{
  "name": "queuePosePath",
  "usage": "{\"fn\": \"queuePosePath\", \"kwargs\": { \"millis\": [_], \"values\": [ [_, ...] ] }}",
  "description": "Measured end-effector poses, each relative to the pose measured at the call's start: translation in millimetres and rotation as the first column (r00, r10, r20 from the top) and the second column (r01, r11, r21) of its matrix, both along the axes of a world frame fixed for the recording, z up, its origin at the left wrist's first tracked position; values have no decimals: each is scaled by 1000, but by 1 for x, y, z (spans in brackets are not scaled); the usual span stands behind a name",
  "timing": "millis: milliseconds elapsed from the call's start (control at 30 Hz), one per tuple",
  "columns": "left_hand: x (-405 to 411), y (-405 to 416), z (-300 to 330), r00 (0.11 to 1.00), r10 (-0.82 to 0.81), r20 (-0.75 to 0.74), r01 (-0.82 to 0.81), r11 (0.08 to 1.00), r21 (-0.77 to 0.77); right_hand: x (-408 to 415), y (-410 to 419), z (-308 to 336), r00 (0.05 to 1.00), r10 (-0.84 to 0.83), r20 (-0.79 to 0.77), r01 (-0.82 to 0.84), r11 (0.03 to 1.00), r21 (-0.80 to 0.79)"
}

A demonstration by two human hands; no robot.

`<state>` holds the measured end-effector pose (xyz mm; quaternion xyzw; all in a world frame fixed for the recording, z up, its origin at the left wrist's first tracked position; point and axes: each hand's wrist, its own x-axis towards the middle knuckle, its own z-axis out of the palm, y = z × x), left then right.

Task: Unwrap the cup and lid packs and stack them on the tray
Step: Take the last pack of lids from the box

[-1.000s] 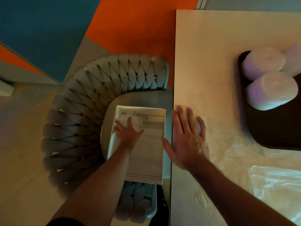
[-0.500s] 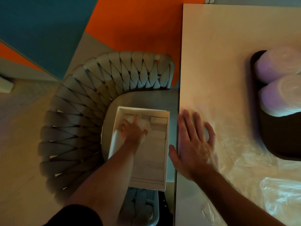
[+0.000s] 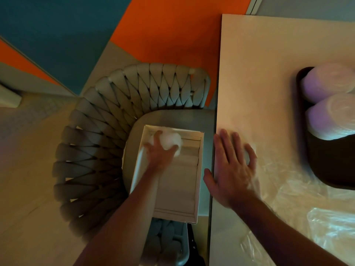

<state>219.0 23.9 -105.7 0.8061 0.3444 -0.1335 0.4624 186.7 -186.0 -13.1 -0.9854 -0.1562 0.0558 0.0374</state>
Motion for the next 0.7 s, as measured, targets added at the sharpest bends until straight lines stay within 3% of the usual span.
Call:
{"fn": "queuePosePath", "kwargs": {
  "millis": [133, 233, 300, 333, 367, 400, 467, 567, 700],
  "values": [
    [-24, -12, 75, 962, 146, 230, -130, 988, -82, 0, 0, -1, 999, 2, -48, -2, 1000, -3],
    [-57, -24, 130, 928, 200, 314, -159, 976, -152, 3, -1, 6, 992, 6, -125, -8, 1000, -15],
    [-78, -31, 160, 904, 238, 354, -160, 958, -236, 9, -3, 14, 970, -1, -245, 28, 994, 106],
    [-90, -35, 177, 890, 246, 385, -148, 953, -265, 8, -4, 30, 937, -15, -350, 107, 964, 245],
    [-98, -39, 188, 876, 255, 409, -137, 946, -294, 8, -5, 46, 876, -22, -482, 246, 880, 406],
    [-105, -44, 200, 866, 260, 426, -125, 939, -320, 4, -6, 64, 799, 12, -601, 405, 728, 553],
    [-117, -57, 220, 841, 265, 471, -104, 935, -340, -12, -11, 96, 636, 183, -749, 619, 460, 637],
    [-137, -91, 248, 787, 251, 564, -43, 934, -355, -49, -29, 134, 515, 411, -752, 694, 314, 647],
    [-157, -146, 268, 727, 242, 642, 42, 918, -393, -78, -62, 163, 503, 565, -654, 754, 82, 652]
  ]
}}
